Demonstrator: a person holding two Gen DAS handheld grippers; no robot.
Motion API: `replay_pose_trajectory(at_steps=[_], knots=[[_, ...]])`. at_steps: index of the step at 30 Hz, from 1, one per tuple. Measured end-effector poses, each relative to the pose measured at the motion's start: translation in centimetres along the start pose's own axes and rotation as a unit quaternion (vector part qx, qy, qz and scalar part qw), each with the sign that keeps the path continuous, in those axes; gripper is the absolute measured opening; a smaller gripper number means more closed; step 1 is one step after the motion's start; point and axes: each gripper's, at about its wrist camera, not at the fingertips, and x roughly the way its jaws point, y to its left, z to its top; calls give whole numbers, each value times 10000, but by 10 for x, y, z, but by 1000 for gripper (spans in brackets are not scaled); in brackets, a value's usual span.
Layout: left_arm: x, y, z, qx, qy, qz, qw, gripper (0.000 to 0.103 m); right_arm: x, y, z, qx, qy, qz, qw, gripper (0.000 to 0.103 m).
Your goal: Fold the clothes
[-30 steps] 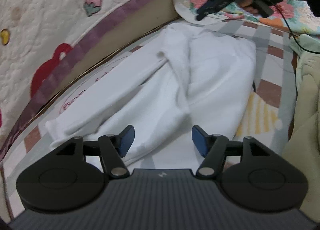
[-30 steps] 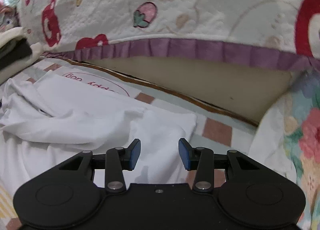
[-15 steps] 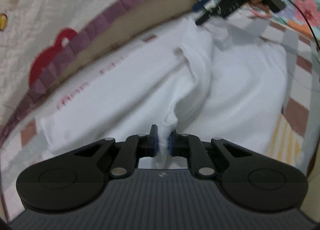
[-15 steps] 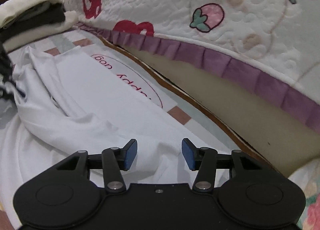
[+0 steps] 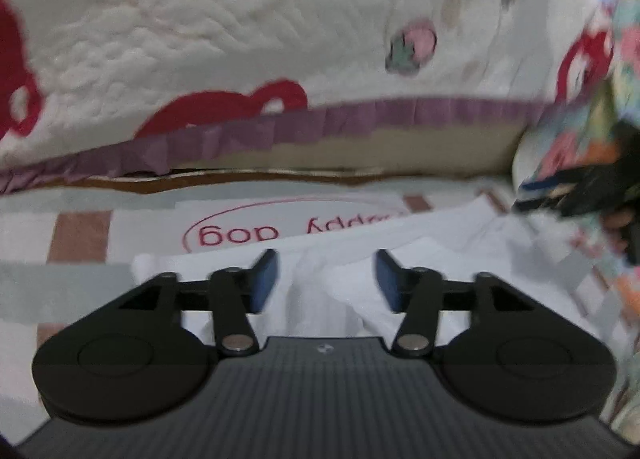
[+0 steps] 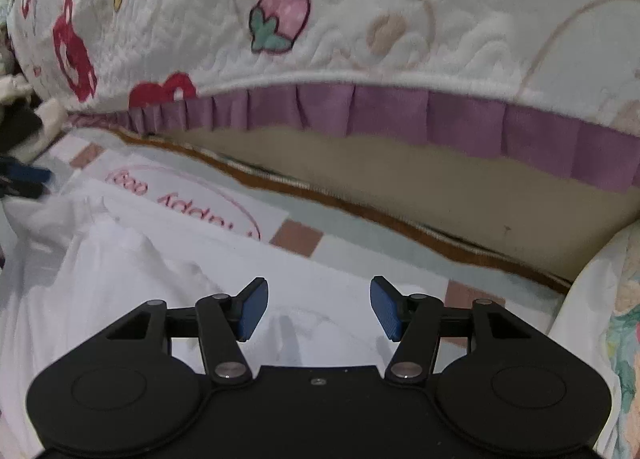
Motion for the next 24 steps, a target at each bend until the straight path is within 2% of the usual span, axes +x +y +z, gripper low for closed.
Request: replay_pose_trajectory(at_steps=[5,8,10,13,15,16,18,21,24], knots=[[-26,33,-43,-242,61,431,9988,62,15,10,2,-316,333,-82,9989,62],[-27,54,-56,-712,146,216,9971,62,26,11,6,-220,505,36,9985,62],[-26,57,-60,-706,54,128,9974,62,33,15,7,-208,600,76,9980,62],[-19,58,-68,-786,-123,120,9968,67,43,20,8,-131,798,138,9966,62],[-9,57,-76,-992,-105,206,9948,67,48,25,4,-249,796,-58,9965,63],[-5,55,-78,-973,-93,196,9950,67,51,25,1,-277,776,-156,9965,63],[-4,44,-80,-603,-120,188,9979,67,55,21,-4,-205,761,-328,9964,66],[-7,34,-78,-108,-229,322,9992,68,55,7,-10,58,760,-218,9969,68],[-7,34,-77,-70,-305,277,9991,69,52,-4,-11,320,714,-48,9969,70]])
